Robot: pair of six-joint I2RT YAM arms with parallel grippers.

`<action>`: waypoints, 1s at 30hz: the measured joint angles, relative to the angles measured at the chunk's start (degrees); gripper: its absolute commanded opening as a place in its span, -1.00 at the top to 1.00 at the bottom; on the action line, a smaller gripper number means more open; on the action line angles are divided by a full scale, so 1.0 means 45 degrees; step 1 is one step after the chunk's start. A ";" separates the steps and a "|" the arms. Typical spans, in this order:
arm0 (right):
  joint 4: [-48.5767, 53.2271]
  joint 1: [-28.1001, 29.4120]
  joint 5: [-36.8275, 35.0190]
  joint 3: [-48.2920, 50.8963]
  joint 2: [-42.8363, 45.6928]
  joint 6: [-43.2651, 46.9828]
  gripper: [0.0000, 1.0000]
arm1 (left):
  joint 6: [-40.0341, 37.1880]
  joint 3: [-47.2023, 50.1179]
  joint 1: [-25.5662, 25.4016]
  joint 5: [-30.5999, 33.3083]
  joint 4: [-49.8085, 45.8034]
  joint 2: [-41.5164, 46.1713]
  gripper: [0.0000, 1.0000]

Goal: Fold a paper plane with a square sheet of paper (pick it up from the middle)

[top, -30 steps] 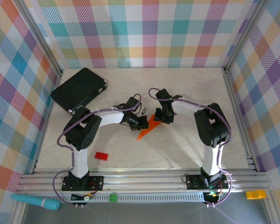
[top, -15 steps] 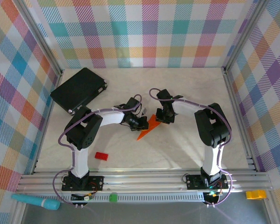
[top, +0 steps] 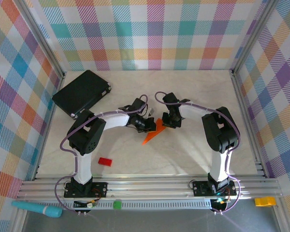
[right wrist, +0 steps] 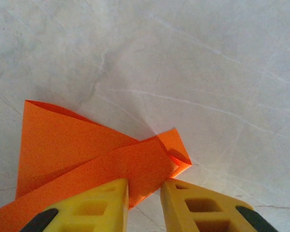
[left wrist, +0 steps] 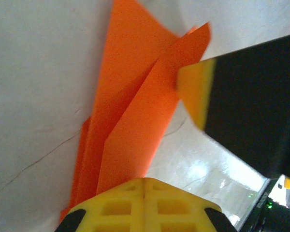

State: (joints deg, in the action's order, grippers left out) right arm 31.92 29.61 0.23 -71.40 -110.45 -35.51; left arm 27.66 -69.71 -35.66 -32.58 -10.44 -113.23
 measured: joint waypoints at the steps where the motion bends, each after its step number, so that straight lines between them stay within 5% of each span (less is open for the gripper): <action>1: 0.0000 0.0000 0.0000 0.0000 0.0000 0.0000 0.51 | 0.0019 -0.0063 -0.0019 -0.0049 0.0063 -0.0010 0.90; 21: -0.0049 -0.0015 0.0029 0.0024 0.0049 -0.0010 0.49 | 0.0107 -0.0306 -0.0272 0.0005 0.0267 -0.0923 0.96; 30: -0.1156 -0.0413 0.0777 0.1642 0.1787 -0.0078 0.18 | -0.0063 -0.0160 -0.0277 0.0034 0.0418 -0.0913 1.00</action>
State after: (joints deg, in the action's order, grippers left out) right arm 26.72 27.75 3.73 -64.01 -102.41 -35.86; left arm 27.38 -70.43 -36.91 -32.42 -8.56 -117.34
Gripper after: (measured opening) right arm 0.405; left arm 0.043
